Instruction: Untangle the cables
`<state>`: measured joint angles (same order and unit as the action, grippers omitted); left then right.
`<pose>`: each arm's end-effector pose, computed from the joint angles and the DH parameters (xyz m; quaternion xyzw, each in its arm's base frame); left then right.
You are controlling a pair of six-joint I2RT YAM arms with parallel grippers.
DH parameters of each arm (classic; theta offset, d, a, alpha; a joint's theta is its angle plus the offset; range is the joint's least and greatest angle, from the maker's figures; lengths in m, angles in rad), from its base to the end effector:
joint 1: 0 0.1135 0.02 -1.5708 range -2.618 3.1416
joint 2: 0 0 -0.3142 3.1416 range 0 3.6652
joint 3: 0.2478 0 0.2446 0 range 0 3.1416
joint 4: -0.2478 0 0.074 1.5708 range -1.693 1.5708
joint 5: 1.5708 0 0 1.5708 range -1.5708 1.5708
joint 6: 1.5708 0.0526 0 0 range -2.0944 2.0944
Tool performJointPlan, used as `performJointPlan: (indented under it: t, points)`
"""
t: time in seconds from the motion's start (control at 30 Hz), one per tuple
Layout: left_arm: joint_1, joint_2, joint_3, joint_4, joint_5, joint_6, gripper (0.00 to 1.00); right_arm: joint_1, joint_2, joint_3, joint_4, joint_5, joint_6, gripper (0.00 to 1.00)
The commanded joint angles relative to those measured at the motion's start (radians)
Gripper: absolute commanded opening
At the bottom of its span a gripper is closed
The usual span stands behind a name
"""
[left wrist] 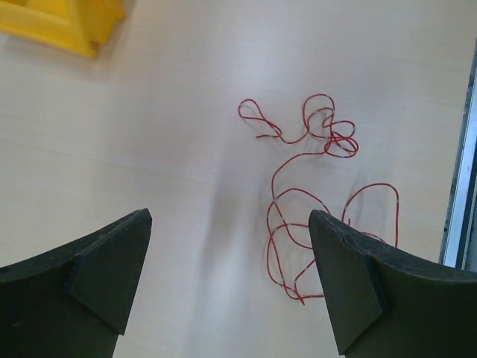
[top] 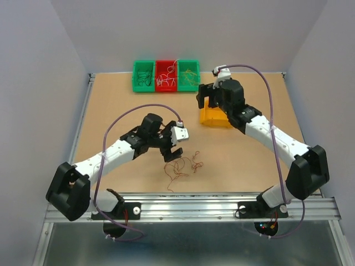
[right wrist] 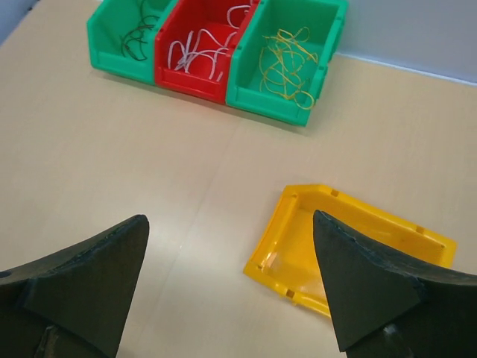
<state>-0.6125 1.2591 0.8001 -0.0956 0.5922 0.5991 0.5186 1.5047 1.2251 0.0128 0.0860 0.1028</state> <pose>0.1982 -0.1751 0.2993 0.5925 0.6061 -0.2580 0.4636 0.3198 0.1773 0.3859 -0.1384 0.7824 0.1528 0.5876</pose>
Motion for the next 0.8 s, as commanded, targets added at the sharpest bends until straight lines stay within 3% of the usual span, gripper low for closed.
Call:
performJointPlan:
  t: [0.0, 0.27, 0.33, 0.57, 0.63, 0.67, 0.7, 0.77]
  points:
    - [-0.055, 0.057, 0.043, -0.053, -0.072, 0.054, 0.98, 0.060, -0.015, -0.039, -0.172, 0.122, 0.008, 0.95]
    - [-0.069, 0.224, 0.097, -0.081, -0.071, 0.042, 0.85, 0.064, -0.081, -0.088, -0.182, 0.161, 0.000, 0.95]
    - [-0.070, 0.270, 0.116, -0.098, -0.063, 0.033, 0.72, 0.064, -0.086, -0.098, -0.182, 0.166, -0.006, 0.95]
    - [-0.069, 0.373, 0.186, -0.193, 0.029, 0.073, 0.52, 0.064, -0.121, -0.144, -0.159, 0.196, -0.017, 0.95]
    - [-0.069, 0.382, 0.192, -0.204, 0.038, 0.082, 0.40, 0.066, -0.149, -0.163, -0.149, 0.216, -0.014, 0.94]
    - [-0.069, 0.384, 0.198, -0.213, 0.041, 0.085, 0.14, 0.064, -0.159, -0.170, -0.146, 0.221, -0.012, 0.93]
    - [-0.069, 0.390, 0.203, -0.219, 0.043, 0.088, 0.01, 0.064, -0.170, -0.177, -0.143, 0.224, -0.011, 0.92]
    - [-0.067, 0.398, 0.214, -0.225, 0.040, 0.085, 0.00, 0.064, -0.208, -0.206, -0.123, 0.221, -0.012, 0.91]
